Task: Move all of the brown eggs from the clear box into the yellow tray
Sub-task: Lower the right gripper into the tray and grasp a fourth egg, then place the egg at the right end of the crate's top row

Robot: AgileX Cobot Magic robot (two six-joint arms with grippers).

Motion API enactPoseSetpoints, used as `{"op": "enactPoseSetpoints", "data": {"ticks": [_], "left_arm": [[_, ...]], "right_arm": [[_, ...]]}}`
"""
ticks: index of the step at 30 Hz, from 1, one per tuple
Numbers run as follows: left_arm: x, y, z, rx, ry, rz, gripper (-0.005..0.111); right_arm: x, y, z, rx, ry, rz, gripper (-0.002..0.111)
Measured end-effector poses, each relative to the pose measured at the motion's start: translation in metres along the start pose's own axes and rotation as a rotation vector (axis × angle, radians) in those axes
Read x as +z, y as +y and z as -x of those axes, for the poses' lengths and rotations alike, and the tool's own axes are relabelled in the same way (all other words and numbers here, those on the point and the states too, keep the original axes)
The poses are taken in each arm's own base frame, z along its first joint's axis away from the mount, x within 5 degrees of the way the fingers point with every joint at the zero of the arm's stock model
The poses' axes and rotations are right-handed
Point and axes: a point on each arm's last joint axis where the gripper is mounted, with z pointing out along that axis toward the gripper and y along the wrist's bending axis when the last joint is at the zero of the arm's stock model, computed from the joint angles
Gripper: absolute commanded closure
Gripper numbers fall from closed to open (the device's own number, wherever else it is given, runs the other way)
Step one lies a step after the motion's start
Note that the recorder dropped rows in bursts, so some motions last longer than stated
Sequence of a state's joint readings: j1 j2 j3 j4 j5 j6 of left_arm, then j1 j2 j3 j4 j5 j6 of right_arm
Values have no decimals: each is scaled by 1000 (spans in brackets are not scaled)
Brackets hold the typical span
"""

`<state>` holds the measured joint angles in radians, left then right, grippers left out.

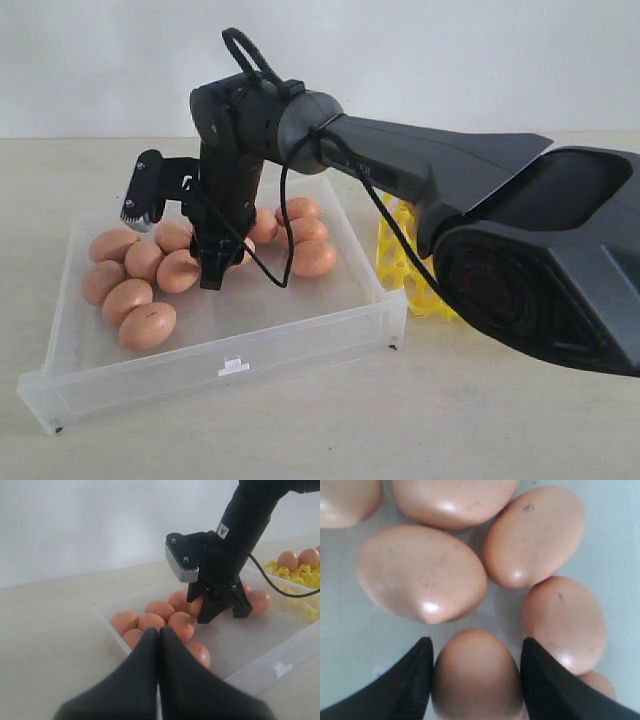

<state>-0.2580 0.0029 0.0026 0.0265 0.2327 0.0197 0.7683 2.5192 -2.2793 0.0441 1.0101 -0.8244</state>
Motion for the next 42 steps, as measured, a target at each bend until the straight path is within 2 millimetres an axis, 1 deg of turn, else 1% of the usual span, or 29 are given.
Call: {"op": "enactPoseSetpoints", "data": {"ticks": [3,6,8,10,11,13,15,17,19,21,24,27,30,32,34,35,36,39,41,42], "left_arm": [[0,0,0,0,0,0,111],[0,0,0,0,0,0,111],[0,0,0,0,0,0,111],[0,0,0,0,0,0,111],[0,0,0,0,0,0,111],[0,0,0,0,0,0,111],[0,0,0,0,0,0,111],[0,0,0,0,0,0,111],[0,0,0,0,0,0,111],[0,0,0,0,0,0,111],[0,0,0,0,0,0,111],[0,0,0,0,0,0,111],[0,0,0,0,0,0,111],[0,0,0,0,0,0,111],[0,0,0,0,0,0,111],[0,0,0,0,0,0,111],[0,0,0,0,0,0,111],[0,0,0,0,0,0,111],[0,0,0,0,0,0,111],[0,0,0,0,0,0,111]], "right_arm": [[-24,-5,6,39,-31,-33,108],[-61,-11,14,127,-85,-79,109],[-86,-15,17,222,-132,-97,109],[-104,-20,17,333,-193,-74,109],[-110,-22,15,382,-217,-53,109],[-118,-27,6,490,-271,15,109],[-118,-30,-7,588,-315,87,109],[-117,-32,-23,670,-354,114,109],[-114,-32,-42,757,-402,83,109],[-117,-30,-61,818,-463,-21,109],[-133,-15,-95,906,-573,-313,109],[-160,5,-136,960,-661,-642,109],[-179,25,-190,1055,-700,-954,109],[-183,36,-235,1168,-698,-1135,109],[-184,42,-276,1298,-693,-1226,109],[-186,40,-297,1364,-712,-1236,109],[-187,36,-310,1379,-734,-1201,109],[-192,18,-358,1373,-883,-1002,109],[-195,5,-378,1222,-977,-771,109],[-197,-1,-383,1154,-1007,-673,109]]}}
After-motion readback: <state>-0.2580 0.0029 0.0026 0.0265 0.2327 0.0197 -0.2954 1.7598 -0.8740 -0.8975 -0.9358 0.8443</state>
